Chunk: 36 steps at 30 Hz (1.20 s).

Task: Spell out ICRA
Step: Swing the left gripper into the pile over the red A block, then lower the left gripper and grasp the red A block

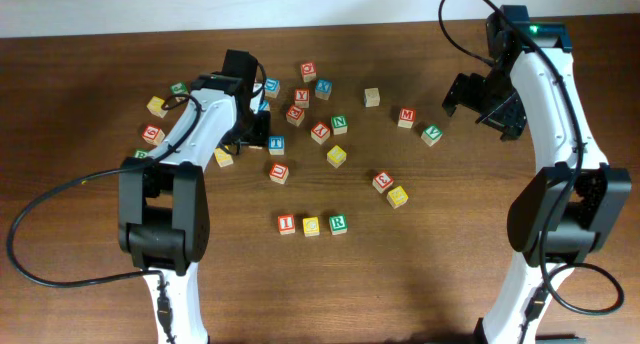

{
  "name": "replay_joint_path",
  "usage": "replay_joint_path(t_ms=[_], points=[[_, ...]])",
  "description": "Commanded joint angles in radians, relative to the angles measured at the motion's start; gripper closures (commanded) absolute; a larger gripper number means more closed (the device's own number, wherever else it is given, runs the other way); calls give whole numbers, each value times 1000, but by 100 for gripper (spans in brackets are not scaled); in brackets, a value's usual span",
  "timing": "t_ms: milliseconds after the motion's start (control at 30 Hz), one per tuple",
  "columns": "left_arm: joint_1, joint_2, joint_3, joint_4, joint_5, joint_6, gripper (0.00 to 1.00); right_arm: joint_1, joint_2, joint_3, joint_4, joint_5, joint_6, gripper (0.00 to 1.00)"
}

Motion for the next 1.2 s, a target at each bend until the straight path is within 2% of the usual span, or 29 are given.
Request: replay_joint_path(t_ms=[0, 700, 800, 867, 900, 1100, 1167], points=[[5, 7, -18, 18, 18, 27, 53, -2, -39, 14, 0, 8, 2, 2], [5, 59, -21, 81, 19, 27, 57, -2, -39, 14, 0, 8, 2, 2], [5, 77, -21, 80, 18, 27, 64, -2, -39, 14, 0, 8, 2, 2], [5, 80, -21, 81, 18, 27, 76, -2, -39, 14, 0, 8, 2, 2], [5, 80, -21, 82, 18, 26, 77, -2, -39, 14, 0, 8, 2, 2], [5, 80, -21, 89, 14, 26, 64, -2, -39, 14, 0, 8, 2, 2], [5, 80, -19, 89, 15, 26, 63, 3, -39, 14, 0, 8, 2, 1]])
